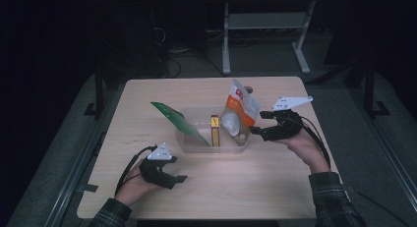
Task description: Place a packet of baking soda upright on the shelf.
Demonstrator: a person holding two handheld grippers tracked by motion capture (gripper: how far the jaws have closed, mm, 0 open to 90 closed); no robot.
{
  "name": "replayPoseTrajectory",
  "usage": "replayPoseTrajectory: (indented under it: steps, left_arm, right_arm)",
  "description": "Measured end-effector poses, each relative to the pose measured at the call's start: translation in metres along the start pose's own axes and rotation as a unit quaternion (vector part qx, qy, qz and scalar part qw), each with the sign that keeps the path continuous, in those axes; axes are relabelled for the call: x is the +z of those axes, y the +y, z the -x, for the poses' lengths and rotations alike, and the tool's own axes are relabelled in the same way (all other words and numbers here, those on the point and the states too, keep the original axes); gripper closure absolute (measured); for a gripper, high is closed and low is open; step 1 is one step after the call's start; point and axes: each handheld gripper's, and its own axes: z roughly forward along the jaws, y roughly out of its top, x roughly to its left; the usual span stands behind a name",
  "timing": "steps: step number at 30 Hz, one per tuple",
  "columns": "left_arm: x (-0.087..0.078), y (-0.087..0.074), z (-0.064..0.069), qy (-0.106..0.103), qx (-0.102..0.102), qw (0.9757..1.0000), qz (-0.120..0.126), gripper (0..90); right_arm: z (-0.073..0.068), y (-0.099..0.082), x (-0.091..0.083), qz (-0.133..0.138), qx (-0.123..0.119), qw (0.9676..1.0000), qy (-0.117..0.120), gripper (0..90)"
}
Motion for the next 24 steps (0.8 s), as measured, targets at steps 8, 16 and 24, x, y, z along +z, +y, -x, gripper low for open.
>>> replayPoseTrajectory:
  steps: [8,16,24]
  left_arm:
    - [-0.007,-0.002,0.000,-0.007,0.013,0.9999,0.004,18.1]
    - [-0.012,-0.011,0.001,-0.010,0.016,0.9998,0.008,17.8]
    - [-0.016,-0.019,0.003,-0.003,0.014,0.9998,0.011,17.7]
  right_arm:
    - [-0.007,-0.024,-0.007,-0.006,0.014,0.9998,-0.011,25.8]
    - [-0.018,-0.053,-0.012,-0.014,0.011,0.9998,-0.013,27.0]
    - [-0.036,-0.076,-0.012,-0.021,0.009,0.9997,-0.013,26.9]
